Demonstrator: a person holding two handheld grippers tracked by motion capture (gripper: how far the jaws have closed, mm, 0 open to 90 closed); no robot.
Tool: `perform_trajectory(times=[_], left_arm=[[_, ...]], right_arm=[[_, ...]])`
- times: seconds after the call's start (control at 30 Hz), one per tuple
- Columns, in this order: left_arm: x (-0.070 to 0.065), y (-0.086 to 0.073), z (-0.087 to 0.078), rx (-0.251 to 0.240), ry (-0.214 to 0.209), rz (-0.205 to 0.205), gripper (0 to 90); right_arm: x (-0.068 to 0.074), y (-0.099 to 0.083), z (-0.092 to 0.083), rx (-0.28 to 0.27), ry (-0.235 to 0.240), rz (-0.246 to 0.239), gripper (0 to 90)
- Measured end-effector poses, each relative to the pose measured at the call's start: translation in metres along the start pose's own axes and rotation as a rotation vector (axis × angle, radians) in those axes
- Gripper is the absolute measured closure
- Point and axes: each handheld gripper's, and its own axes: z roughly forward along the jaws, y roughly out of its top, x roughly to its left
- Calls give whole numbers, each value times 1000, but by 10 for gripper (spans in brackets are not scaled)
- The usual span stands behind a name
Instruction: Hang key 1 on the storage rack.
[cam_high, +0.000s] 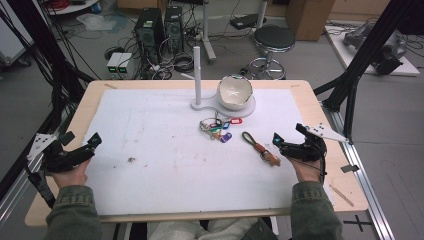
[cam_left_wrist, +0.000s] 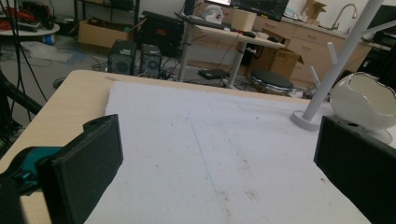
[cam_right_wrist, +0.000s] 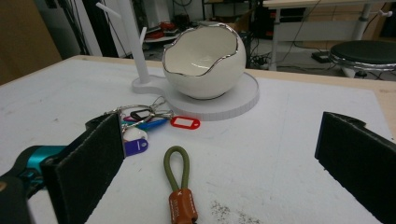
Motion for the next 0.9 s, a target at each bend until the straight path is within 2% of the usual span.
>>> perform_trajectory(times=[0.27, 0.6, 0.9], left_arm=[[-5, -1, 1, 13, -21, 32, 17], [-7, -1, 1, 16, -25, 42, 17], [-7, -2, 2, 21, -27, 42, 17]], right_arm=[[3, 0, -1, 4, -1, -24, 6], [2, 1, -3, 1, -2, -11, 6], [4, 0, -1, 14, 6, -27, 6]])
